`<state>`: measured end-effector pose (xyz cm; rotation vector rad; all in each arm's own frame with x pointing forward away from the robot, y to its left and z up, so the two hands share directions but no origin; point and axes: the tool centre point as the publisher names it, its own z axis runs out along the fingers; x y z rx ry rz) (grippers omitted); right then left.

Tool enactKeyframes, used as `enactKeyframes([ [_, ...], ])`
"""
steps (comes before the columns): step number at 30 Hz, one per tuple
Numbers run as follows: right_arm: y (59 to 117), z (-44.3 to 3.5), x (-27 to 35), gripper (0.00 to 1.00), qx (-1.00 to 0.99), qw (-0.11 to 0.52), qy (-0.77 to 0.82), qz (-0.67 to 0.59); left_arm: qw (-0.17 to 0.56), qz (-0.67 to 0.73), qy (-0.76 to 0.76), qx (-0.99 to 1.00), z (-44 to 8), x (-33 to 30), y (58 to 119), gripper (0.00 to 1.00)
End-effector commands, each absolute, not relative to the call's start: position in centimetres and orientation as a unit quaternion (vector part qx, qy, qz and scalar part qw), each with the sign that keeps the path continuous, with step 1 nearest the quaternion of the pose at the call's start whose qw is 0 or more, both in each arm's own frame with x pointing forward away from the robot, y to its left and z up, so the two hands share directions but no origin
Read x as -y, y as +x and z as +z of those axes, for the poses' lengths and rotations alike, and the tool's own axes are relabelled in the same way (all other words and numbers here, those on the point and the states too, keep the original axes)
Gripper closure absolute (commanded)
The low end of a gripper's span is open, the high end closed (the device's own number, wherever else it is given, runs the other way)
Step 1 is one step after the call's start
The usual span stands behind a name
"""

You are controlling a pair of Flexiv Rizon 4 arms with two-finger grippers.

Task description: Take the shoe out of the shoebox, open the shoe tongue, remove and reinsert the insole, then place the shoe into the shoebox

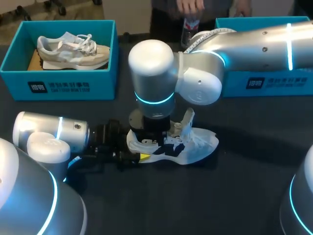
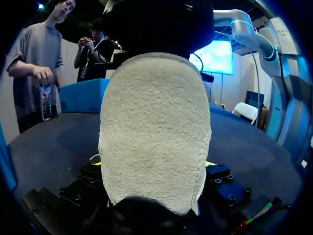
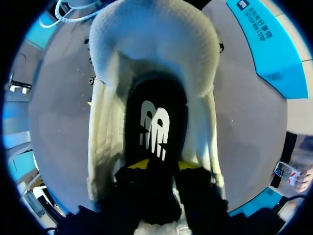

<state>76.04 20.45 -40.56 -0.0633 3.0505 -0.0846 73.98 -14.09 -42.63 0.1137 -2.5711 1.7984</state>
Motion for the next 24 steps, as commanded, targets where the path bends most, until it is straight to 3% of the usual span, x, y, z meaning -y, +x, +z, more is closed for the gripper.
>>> enactKeyframes([
  [1,75.3,-42.1,-20.3,0.93,-0.999,0.028,-0.019,-0.029,0.001,0.571,0.037,0.82,-44.3,14.2,74.9,1.0],
  [2,74.7,-42.0,-20.0,1.0,-0.999,0.017,-0.015,-0.035,0.001,0.571,0.037,0.82,-44.3,14.2,74.9,1.0],
  [24,73.8,-34.5,-15.9,1.0,-0.997,0.032,0.03,-0.071,0.001,0.571,0.037,0.82,-44.3,14.2,74.9,1.0],
])
